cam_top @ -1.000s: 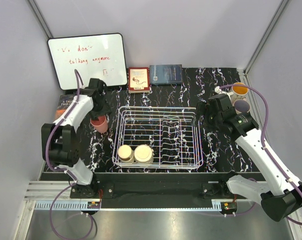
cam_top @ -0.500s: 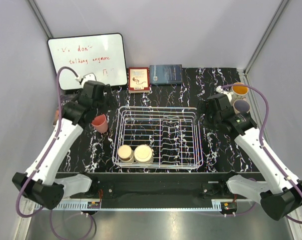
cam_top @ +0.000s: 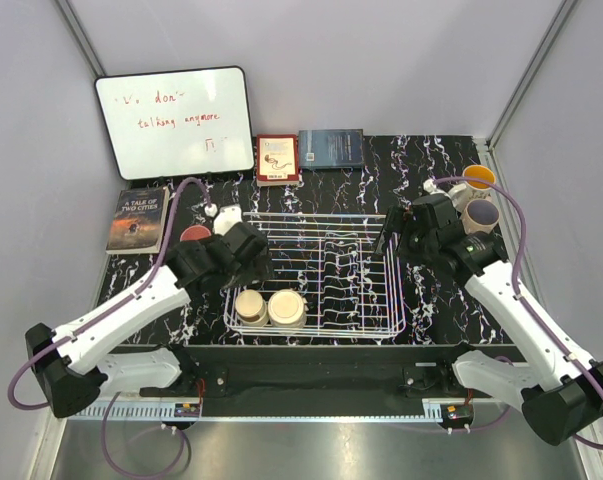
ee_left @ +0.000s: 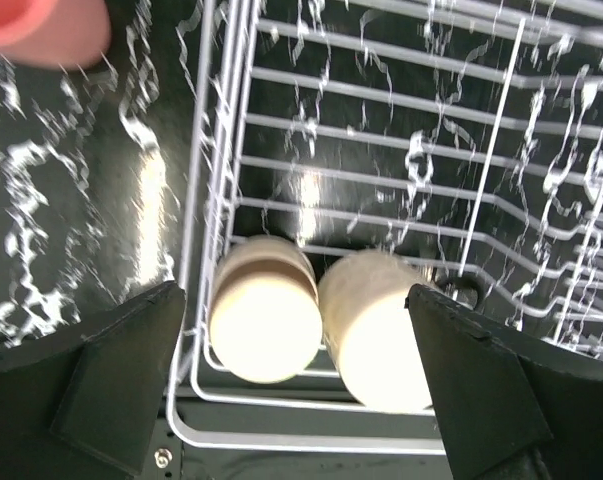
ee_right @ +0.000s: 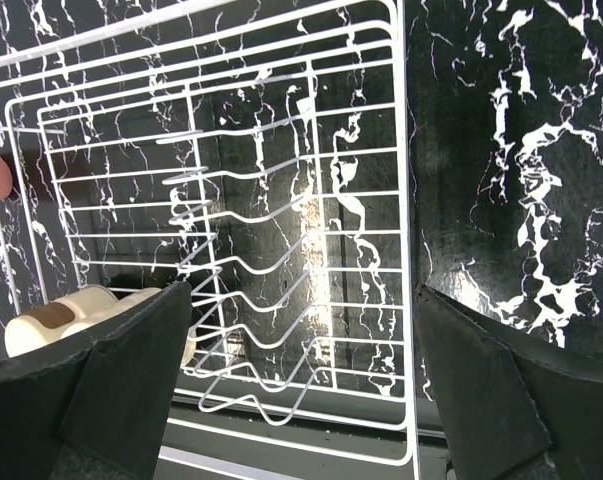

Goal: Unload the cups from the dish rack

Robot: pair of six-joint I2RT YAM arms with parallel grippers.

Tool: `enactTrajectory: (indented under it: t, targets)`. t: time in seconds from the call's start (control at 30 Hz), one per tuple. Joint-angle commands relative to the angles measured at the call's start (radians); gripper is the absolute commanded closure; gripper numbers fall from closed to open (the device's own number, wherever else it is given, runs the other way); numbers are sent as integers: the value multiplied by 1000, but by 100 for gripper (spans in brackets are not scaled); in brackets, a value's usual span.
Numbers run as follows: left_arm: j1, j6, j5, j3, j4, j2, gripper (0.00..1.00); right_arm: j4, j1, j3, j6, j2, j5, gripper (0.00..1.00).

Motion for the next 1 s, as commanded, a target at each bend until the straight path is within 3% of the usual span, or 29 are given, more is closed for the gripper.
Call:
enactTrajectory:
  t: [0.0, 0.27, 0.97]
  targets:
    - [-72, -132, -3, -44, -9, -13, 1, 46, 7, -14, 16, -13, -15, 0]
    - [-180, -288, -22, -91, -24, 23, 1, 73, 9, -40, 32, -2, -27, 0]
    - [-181, -570, -64, -131, -64, 52, 1, 78, 7, -71, -27, 13, -67, 0]
